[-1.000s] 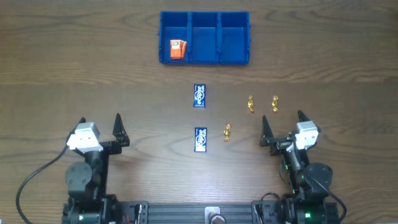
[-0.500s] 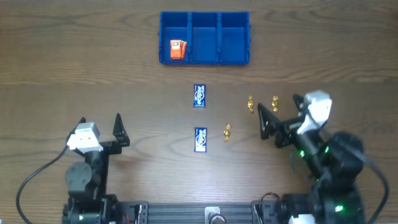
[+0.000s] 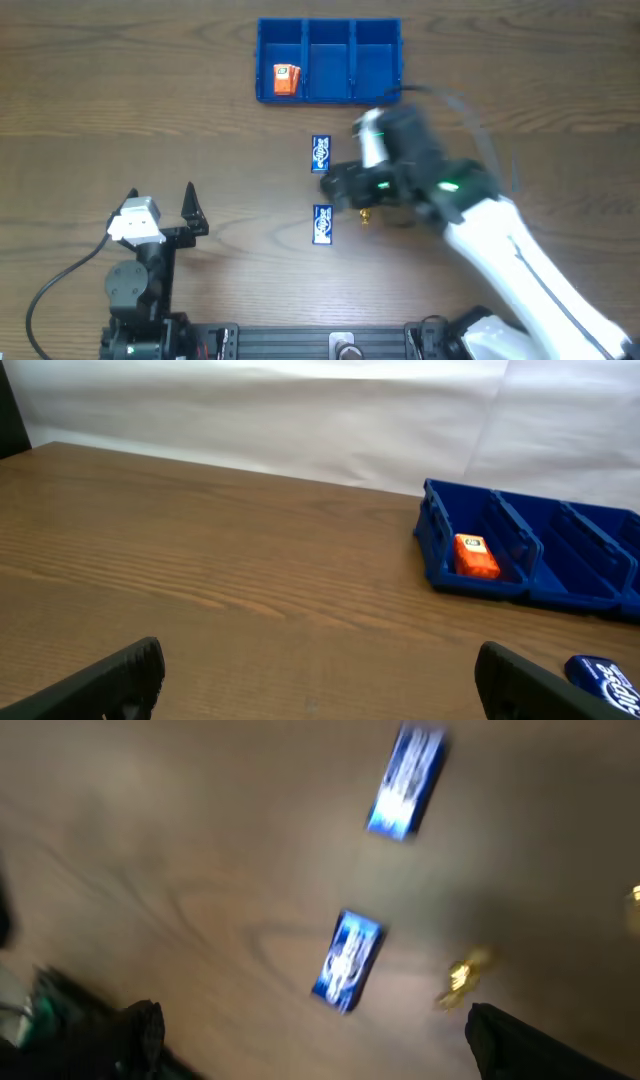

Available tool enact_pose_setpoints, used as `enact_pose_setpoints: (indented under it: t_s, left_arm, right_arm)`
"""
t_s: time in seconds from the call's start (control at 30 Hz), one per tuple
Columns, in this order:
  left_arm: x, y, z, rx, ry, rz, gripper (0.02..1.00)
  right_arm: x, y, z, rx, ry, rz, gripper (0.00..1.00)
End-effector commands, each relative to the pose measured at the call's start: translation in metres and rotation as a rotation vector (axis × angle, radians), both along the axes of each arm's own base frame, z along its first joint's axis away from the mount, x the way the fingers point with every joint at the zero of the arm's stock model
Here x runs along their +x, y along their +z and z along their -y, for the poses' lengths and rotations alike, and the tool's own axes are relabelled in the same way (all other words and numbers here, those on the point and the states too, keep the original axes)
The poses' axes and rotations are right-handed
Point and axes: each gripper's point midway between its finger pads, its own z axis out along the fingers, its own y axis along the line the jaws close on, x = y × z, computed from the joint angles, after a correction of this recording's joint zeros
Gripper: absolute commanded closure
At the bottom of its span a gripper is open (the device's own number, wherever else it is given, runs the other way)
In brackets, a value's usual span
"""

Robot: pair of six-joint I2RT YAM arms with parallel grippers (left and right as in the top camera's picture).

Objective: Sort Candies Into Trays

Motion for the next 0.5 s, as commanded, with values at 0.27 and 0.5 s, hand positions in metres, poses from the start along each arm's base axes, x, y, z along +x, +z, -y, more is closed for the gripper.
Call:
enact_pose_setpoints:
  t_s: [0.27, 0.5]
  left_arm:
    - [0.0, -0.019, 0.0, 0.01, -0.001, -0.043, 0.02]
    - [0.0, -0.019, 0.0, 0.01, -0.001, -0.043, 0.02]
  right_arm:
    - [-0.038, -0.127, -0.036, -0.366, -0.153, -0.268, 0.003]
    - [-0.03, -0.16, -0.032, -0.439, -0.241, -0.277, 0.003]
